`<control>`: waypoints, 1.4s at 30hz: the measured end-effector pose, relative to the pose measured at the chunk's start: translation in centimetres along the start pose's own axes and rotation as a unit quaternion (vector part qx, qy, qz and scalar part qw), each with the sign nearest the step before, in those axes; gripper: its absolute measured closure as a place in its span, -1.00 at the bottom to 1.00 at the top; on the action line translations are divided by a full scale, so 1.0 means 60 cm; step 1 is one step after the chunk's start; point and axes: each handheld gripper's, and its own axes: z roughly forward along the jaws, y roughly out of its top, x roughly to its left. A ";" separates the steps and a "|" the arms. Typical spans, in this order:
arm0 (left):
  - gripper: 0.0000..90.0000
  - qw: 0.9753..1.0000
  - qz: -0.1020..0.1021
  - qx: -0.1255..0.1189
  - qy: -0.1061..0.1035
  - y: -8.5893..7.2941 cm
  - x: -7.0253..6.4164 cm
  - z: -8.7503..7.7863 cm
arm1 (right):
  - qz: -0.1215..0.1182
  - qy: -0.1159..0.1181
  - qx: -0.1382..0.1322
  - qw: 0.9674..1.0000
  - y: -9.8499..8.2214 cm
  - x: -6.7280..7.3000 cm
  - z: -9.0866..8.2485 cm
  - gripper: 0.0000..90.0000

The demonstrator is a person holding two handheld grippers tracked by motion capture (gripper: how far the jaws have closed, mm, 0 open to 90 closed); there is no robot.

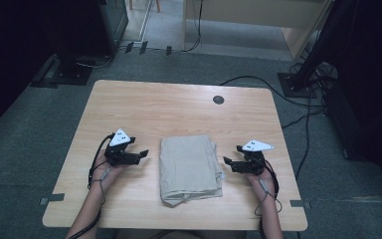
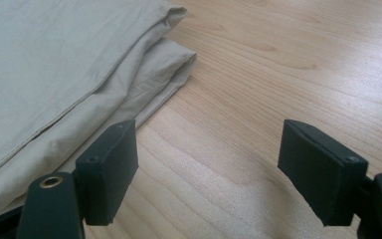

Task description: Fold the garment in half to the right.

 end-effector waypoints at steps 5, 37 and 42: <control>-0.53 1.000 -0.001 0.001 0.003 -0.001 0.004 -0.002 | 0.005 -0.003 0.000 1.000 -0.001 -0.004 -0.002 -0.48; -0.53 1.000 -0.013 0.003 0.017 -0.007 0.022 -0.013 | 0.020 -0.027 0.009 0.999 -0.008 -0.024 -0.012 -0.48; -0.53 1.000 -0.013 0.003 0.017 -0.007 0.022 -0.013 | 0.019 -0.027 0.010 0.999 -0.008 -0.024 -0.011 -0.48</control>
